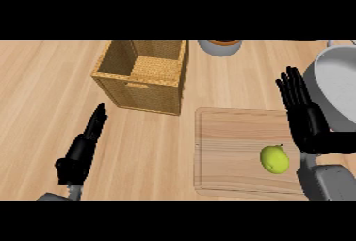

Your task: Pick the pear from the cutting board and place it in the pot

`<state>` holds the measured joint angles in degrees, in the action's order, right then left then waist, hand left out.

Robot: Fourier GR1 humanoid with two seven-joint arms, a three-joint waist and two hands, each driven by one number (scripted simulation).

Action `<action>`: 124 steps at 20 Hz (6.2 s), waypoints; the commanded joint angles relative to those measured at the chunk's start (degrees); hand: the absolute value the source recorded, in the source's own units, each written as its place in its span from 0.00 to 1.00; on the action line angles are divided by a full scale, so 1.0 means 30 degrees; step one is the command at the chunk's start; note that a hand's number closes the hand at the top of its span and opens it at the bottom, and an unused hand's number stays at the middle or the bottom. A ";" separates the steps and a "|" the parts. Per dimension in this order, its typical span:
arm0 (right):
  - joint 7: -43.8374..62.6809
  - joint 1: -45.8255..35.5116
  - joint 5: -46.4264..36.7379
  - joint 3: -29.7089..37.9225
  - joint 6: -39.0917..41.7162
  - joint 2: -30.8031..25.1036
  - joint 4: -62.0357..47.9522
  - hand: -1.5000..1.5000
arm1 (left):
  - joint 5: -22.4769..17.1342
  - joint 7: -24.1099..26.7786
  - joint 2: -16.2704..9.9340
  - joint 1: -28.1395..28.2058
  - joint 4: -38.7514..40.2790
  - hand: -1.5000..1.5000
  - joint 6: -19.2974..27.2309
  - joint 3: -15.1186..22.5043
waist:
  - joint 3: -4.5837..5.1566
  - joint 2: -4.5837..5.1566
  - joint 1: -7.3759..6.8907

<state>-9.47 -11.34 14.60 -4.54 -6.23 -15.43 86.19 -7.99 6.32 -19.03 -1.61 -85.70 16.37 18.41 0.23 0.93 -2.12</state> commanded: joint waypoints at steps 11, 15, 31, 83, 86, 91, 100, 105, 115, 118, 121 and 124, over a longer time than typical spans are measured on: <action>0.4823 0.7356 -0.9356 0.4914 -1.1486 -0.3718 0.2688 0.00 | -0.1454 0.0466 0.1011 0.0800 -0.1735 0.50 0.1498 -0.2135 | 0.0098 -0.0622 0.2345; 0.5924 0.9844 -1.3005 0.2474 -1.3422 -0.2079 0.8424 0.00 | -0.1720 0.0329 0.1119 0.0164 -0.1820 0.50 0.1338 -0.2417 | 0.0065 -0.0511 0.1729; 2.3567 1.1254 -2.0747 -0.2957 -0.0564 -0.1806 1.3119 0.00 | -0.1134 0.0556 0.1552 -0.0507 -0.1815 0.50 0.0894 -0.1604 | 0.0060 -0.0089 0.0030; 2.1656 0.2861 -2.6014 -0.0307 0.1763 0.4029 0.1367 1.00 | 0.0654 -0.0118 0.3101 0.1642 -0.2935 0.50 -0.1508 -0.3460 | -0.0080 -0.0325 0.0646; 2.4148 0.2177 -2.8035 -0.1566 0.3514 0.4367 0.3451 1.00 | 0.0974 0.0351 0.3732 0.1401 -0.2866 0.50 -0.1039 -0.3345 | -0.0073 -0.0345 0.0659; 2.5939 -0.3284 -2.7646 0.5817 0.2377 0.1913 -0.1646 1.00 | 0.0817 0.0377 0.4031 -0.0032 -0.1949 0.50 -0.1262 -0.3067 | -0.0126 0.0510 -0.0531; 2.6780 -0.7230 -3.0710 0.9970 0.1909 -0.3013 -0.5539 1.00 | 0.1069 0.0621 0.3945 -0.0806 -0.2246 0.50 -0.1880 -0.2381 | -0.0089 0.1365 -0.2348; 2.7476 -0.9362 -3.3477 1.0640 0.2175 -0.5215 -0.7943 1.00 | 0.1251 0.0470 0.4015 -0.1404 -0.2176 0.50 -0.2236 -0.1826 | -0.0048 0.1517 -0.3216; 2.9519 -1.1985 -3.7614 1.2635 0.2353 -0.7348 -1.2068 1.00 | 0.1270 0.0245 0.4371 -0.1898 -0.1702 0.50 -0.2315 -0.1510 | -0.0113 0.1508 -0.3635; 3.0128 -1.2566 -3.8885 1.3059 0.2337 -0.7744 -1.2959 1.00 | 0.1388 0.0446 0.4382 -0.1798 -0.1651 0.50 -0.2289 -0.1444 | -0.0116 0.1385 -0.3653; 3.0828 -1.2973 -4.0021 1.3488 0.2393 -0.7678 -1.3852 1.00 | 0.1599 0.0269 0.4638 -0.2036 -0.1540 0.50 -0.2029 -0.1273 | -0.0143 0.1237 -0.3325; 3.1485 -1.3601 -4.0916 1.4033 0.2205 -0.7517 -1.4404 1.00 | 0.1481 0.0065 0.4563 -0.2089 -0.1337 0.50 -0.2019 -0.1510 | -0.0145 0.1147 -0.3196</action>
<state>70.11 -49.38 -104.60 36.50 0.93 -38.49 45.93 -3.70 6.79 -5.49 -7.65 -90.15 10.13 13.90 -0.18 4.79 -12.14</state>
